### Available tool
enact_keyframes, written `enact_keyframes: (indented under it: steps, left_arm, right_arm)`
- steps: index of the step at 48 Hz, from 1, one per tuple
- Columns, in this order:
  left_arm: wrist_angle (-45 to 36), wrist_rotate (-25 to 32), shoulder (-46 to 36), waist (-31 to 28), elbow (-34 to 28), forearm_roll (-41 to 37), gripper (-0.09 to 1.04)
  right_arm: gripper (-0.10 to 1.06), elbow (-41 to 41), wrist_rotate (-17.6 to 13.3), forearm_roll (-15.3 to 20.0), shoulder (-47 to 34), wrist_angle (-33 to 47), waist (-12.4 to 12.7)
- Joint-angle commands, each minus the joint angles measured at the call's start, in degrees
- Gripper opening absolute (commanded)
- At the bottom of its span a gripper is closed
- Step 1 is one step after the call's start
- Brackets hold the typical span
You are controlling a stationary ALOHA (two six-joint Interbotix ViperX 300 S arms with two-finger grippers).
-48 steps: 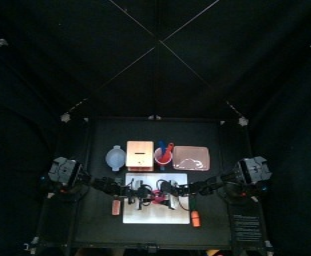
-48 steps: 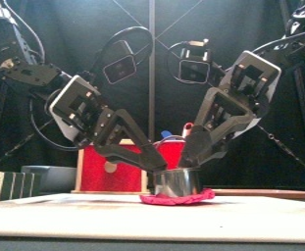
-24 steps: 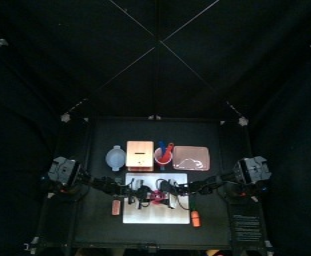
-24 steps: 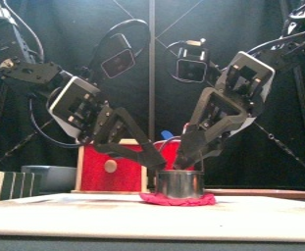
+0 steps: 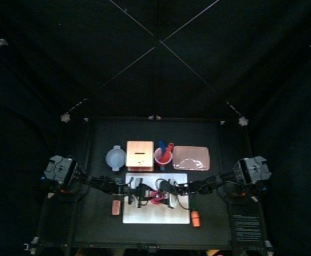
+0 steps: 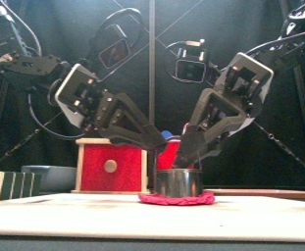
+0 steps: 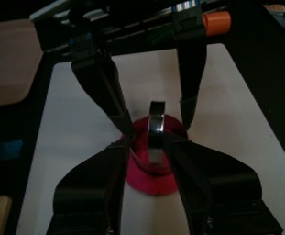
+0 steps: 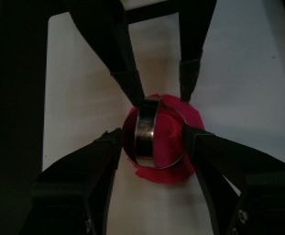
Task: Get the cutter from the drawer then cut the dough then place the extra dough in the bowl
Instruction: Cut the dough
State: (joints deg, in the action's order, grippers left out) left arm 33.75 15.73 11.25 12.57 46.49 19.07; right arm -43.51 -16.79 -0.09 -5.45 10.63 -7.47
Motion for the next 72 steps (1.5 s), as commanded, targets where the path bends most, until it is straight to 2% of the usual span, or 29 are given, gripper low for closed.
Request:
enact_keyframes:
  steps: [1,12,23,37,52,64,72]
  left_arm:
    - [1.05,0.0,-3.34,1.14,0.62,2.81,0.74]
    - [1.41,0.18,-5.27,3.43,2.9,4.22,0.73]
    - [1.41,0.18,-2.64,3.52,3.6,4.75,0.71]
    - [3.43,0.26,2.64,2.99,1.67,4.75,0.55]
    - [3.6,0.18,5.8,2.81,0.79,4.75,0.52]
    - [3.6,0.09,7.21,2.81,0.09,4.92,0.51]
    - [3.6,0.09,7.29,2.81,0.44,5.01,0.51]
  right_arm:
    - [0.89,1.58,-0.09,-0.44,2.9,0.18,0.53]
    - [0.89,1.93,-0.18,-0.53,2.99,-0.09,1.05]
    - [0.89,2.99,-0.44,-0.53,2.99,-0.97,0.97]
    - [0.89,4.39,-0.53,0.97,2.9,-4.66,0.62]
    - [0.88,5.8,-0.62,5.19,2.99,-8.26,0.53]
    - [0.88,9.67,-0.7,10.63,2.99,-15.21,0.62]
    - [0.88,12.3,-0.7,15.91,2.99,-21.09,0.97]
